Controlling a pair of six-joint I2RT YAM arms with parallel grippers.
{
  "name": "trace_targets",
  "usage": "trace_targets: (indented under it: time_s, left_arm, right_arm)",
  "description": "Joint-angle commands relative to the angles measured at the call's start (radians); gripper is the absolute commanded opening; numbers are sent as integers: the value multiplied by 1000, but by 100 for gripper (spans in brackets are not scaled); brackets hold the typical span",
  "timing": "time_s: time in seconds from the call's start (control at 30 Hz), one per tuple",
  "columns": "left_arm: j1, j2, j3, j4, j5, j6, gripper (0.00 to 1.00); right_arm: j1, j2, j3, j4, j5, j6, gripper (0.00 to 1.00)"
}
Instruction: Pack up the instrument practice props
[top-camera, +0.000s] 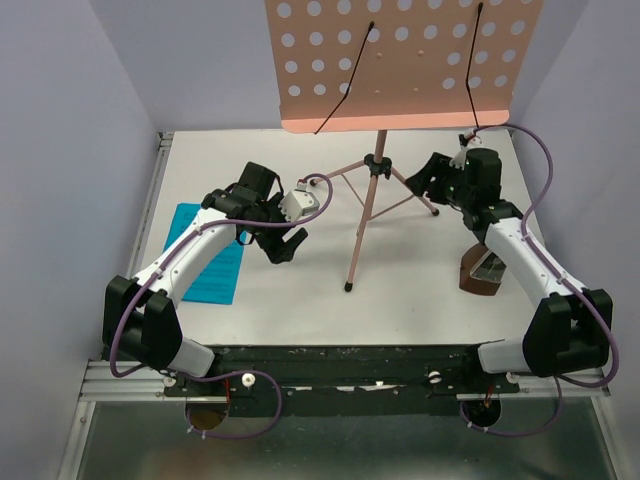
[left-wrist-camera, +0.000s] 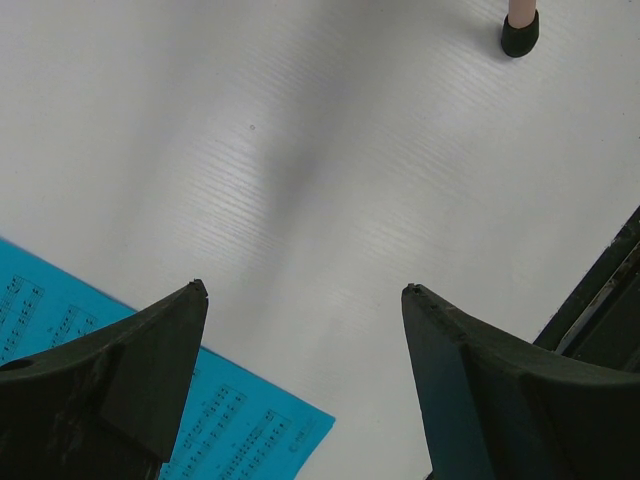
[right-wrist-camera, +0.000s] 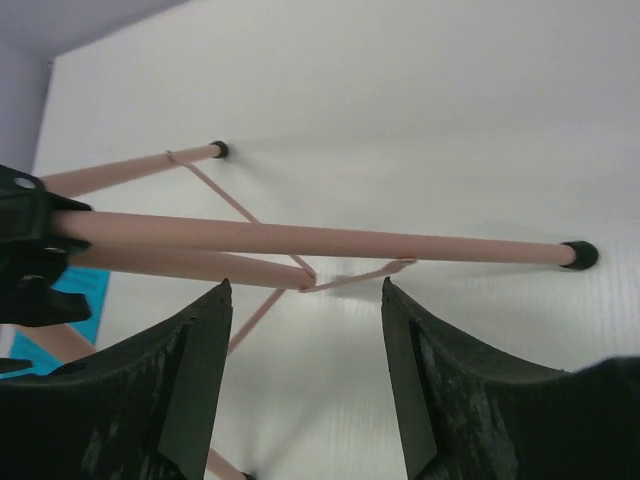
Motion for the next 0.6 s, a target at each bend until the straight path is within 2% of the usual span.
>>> trace_targets:
  time_s: [0.0,0.1,0.57]
  left_arm:
    - [7,7,16,8,27,-6,88]
    - [7,6,18,8,24,-6,88]
    - [7,7,12,14,23,-4,88]
  right_arm:
    - [3,33,74,34,-151,206,74]
    - [4,62,93,80,-230,232,79]
    - [30,76,102,152,-320,253,77]
